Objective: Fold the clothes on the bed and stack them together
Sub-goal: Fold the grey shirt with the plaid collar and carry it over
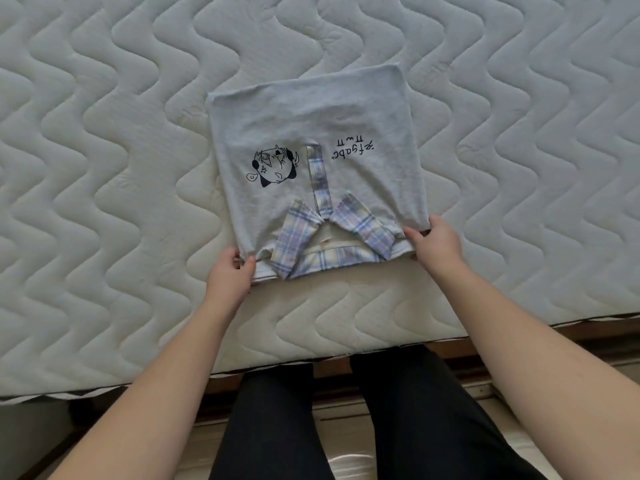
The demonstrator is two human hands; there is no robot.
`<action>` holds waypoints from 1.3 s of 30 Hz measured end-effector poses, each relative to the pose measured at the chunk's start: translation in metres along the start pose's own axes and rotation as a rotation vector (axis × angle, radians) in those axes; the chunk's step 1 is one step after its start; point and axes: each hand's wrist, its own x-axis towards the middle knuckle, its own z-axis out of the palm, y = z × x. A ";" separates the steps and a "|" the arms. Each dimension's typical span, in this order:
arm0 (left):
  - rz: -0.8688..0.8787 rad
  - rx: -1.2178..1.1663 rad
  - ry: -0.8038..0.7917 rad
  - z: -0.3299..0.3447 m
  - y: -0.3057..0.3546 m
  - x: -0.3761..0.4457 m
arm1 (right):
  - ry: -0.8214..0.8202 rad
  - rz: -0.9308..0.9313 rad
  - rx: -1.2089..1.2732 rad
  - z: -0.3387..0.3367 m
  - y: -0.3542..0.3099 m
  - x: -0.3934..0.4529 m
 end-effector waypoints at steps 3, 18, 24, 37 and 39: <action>-0.102 -0.102 -0.044 0.021 0.010 -0.025 | 0.069 0.016 0.082 -0.019 0.005 0.012; -0.340 -0.161 -0.540 0.171 0.060 -0.143 | 0.234 -0.097 0.062 -0.134 0.043 0.071; -0.177 0.242 -0.744 0.147 0.073 -0.127 | 0.166 -0.031 -0.006 -0.107 0.071 0.022; 0.913 0.806 -0.693 0.106 0.196 -0.050 | 0.172 0.472 0.536 0.034 0.077 -0.114; 1.048 0.917 -0.695 0.124 0.212 -0.043 | 0.188 0.523 0.609 0.042 0.073 -0.118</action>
